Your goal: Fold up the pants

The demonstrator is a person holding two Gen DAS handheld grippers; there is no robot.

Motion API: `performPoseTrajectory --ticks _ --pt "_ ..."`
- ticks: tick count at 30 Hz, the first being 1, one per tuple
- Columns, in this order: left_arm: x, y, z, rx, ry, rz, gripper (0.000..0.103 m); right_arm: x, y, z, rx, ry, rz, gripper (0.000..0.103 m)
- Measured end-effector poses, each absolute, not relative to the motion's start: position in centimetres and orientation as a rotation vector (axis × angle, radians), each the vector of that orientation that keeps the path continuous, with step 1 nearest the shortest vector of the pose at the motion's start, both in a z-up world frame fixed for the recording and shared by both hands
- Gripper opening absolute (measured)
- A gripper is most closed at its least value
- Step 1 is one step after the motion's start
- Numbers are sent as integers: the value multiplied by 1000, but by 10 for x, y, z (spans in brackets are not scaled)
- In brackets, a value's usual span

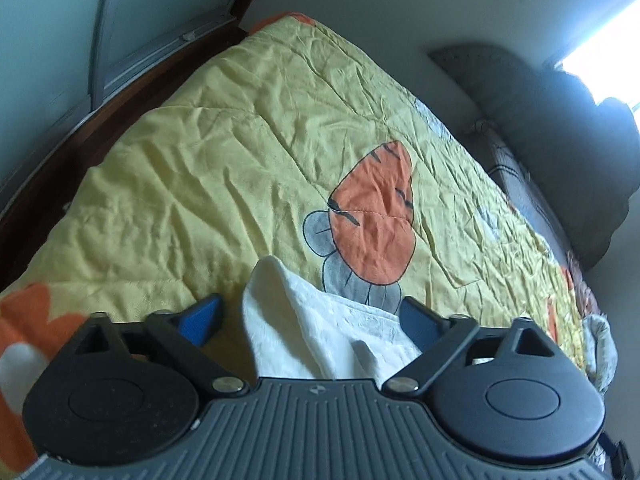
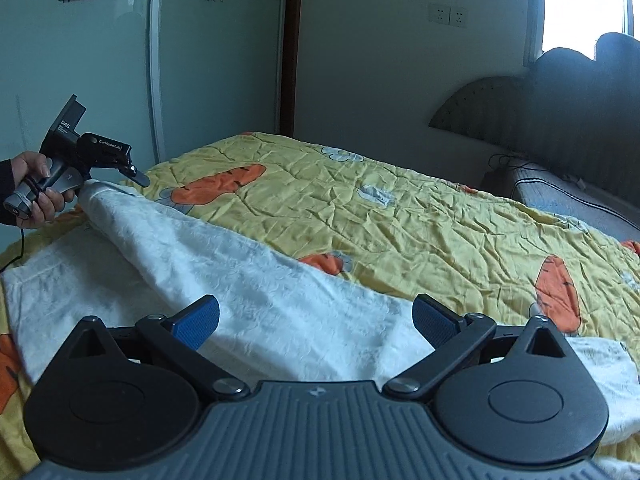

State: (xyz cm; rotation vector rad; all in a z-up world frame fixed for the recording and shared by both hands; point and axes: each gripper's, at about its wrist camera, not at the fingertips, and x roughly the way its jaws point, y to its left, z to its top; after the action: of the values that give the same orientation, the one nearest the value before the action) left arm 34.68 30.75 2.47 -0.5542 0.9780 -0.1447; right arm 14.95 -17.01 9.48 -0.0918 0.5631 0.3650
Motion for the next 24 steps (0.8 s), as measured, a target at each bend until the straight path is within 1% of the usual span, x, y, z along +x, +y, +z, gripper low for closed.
performPoseTrajectory --ticks 1,2,3,4,5,6,7,8,10,12,17,21,24 --pt "348 305 24 -538 982 -155 71 153 -169 93 -102 552 355 103" --pt "350 302 23 -518 990 -158 64 155 -168 91 -122 527 345 103" --pt "350 300 23 -491 988 -153 63 156 -167 89 -145 501 340 103" --pt "350 298 24 -468 981 -157 59 158 -166 86 -178 470 336 103" --pt "351 297 24 -451 976 -164 44 161 -164 83 -216 434 337 103" --pt "350 296 25 -441 971 -165 37 164 -163 81 -242 416 346 103" --pt "350 297 26 -437 961 -167 21 170 -162 78 -269 418 365 103" --pt "348 297 28 -426 935 -172 15 179 -160 77 -285 437 389 103" --pt "341 291 38 -367 873 -181 15 194 -161 75 -286 482 448 103" --pt "332 281 53 -297 803 -197 12 215 -162 72 -285 542 518 103" --pt "286 251 101 -133 586 -278 9 264 -168 62 -282 660 652 103" --pt "246 235 127 -72 450 -355 9 294 -171 53 -274 756 806 103" --pt "217 232 135 -50 344 -419 9 310 -168 44 -294 822 872 103"
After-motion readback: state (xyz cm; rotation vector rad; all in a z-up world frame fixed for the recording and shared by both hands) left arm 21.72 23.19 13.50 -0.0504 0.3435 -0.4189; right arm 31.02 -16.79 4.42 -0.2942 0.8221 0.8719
